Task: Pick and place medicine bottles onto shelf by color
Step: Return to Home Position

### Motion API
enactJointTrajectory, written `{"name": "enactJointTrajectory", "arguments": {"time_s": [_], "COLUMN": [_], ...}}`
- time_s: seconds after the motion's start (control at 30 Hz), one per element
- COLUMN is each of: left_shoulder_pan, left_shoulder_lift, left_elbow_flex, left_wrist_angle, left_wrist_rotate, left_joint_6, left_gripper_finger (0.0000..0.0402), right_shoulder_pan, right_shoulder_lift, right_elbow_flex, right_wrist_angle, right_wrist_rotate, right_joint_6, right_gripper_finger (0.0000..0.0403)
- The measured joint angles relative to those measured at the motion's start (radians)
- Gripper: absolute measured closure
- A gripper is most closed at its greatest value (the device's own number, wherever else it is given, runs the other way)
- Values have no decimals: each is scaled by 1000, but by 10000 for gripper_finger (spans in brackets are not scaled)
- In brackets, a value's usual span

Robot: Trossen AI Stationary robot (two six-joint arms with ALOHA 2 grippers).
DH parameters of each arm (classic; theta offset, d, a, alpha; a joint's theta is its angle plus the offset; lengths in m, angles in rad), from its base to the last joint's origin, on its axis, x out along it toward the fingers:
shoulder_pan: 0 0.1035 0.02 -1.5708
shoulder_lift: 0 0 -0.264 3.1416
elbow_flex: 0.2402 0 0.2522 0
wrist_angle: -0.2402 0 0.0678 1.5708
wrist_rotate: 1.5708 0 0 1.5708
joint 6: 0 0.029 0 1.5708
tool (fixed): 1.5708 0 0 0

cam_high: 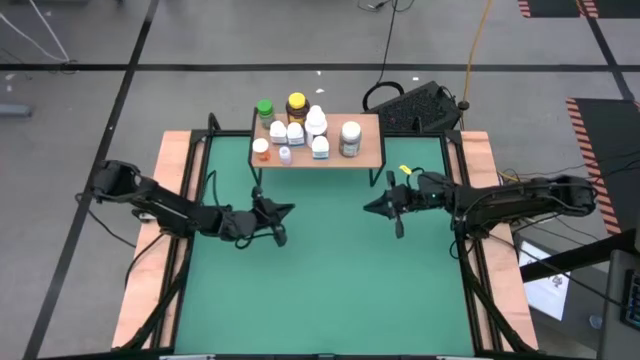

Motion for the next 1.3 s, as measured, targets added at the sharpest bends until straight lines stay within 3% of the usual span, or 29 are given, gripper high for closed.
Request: {"name": "enactJointTrajectory", "arguments": {"time_s": [0.3, 0.5, 0.63, 0.97, 1.3], "left_shoulder_pan": [-76, -115, -131, -174, -186], "left_shoulder_lift": [-318, -557, -682, -909, -1013], "left_elbow_flex": [-205, -339, -360, -364, -364], "left_wrist_angle": [28, 81, 75, -134, -318], "left_wrist_rotate": [-2, -5, 0, 0, -71], "left_joint_6": [30, 60, 115, 172, 136], "left_gripper_finger": [397, 396, 395, 395, 397], "right_shoulder_pan": [0, -27, -72, -165, -219], "right_shoulder_lift": [-167, -291, -341, -473, -550], "right_elbow_flex": [-38, -155, -204, -228, -265], "right_wrist_angle": [-55, 77, 99, 110, 96], "right_wrist_rotate": [-2, -3, -45, -316, -262], "right_joint_6": [-25, -25, 3, 84, 88], "right_gripper_finger": [398, 402, 402, 403, 403]}}
